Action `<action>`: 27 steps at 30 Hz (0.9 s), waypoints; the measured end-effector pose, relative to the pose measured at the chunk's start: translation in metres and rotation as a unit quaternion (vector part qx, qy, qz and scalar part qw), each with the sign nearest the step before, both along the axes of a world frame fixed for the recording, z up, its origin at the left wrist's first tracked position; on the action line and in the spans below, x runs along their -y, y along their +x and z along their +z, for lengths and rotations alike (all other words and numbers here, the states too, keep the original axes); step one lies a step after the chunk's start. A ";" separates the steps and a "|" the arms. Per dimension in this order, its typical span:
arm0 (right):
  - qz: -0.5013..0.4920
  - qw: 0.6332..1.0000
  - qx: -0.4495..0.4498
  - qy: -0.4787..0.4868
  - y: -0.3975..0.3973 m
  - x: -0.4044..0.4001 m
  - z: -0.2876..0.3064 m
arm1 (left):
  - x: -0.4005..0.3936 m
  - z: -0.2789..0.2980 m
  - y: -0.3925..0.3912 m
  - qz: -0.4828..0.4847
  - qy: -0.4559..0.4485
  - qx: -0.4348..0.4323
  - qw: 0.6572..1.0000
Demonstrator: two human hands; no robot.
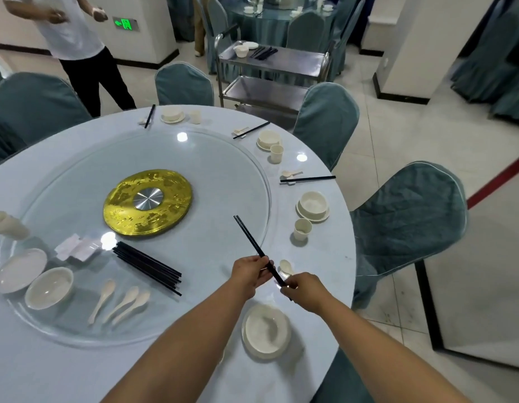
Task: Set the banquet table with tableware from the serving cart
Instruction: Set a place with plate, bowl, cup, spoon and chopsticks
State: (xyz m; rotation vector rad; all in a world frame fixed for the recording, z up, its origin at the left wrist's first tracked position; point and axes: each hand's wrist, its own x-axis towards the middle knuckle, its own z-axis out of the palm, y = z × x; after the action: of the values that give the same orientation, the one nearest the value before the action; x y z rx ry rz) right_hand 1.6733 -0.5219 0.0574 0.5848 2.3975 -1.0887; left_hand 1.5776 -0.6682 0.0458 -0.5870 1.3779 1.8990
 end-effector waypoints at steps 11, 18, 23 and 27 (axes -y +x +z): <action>0.026 0.985 0.019 0.167 0.006 -0.020 -0.040 | -0.047 -0.034 0.014 -0.045 -0.053 0.018 0.997; 0.040 0.981 0.075 0.177 0.015 -0.039 -0.082 | -0.025 -0.059 -0.008 -0.252 -0.387 -0.195 0.865; 0.081 0.974 0.117 0.175 0.029 -0.056 -0.113 | 0.028 -0.082 -0.040 -0.354 -0.542 -0.279 0.710; 0.112 0.966 0.136 0.188 0.030 -0.060 -0.131 | 0.047 -0.098 -0.048 -0.459 -0.585 -0.305 0.594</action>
State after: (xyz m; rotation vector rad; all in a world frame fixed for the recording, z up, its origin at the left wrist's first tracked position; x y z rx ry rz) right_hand 1.7036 -0.4622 -0.0739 0.5289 2.3618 -0.4270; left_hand 1.5293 -0.7155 -0.0518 0.3449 2.6081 0.0853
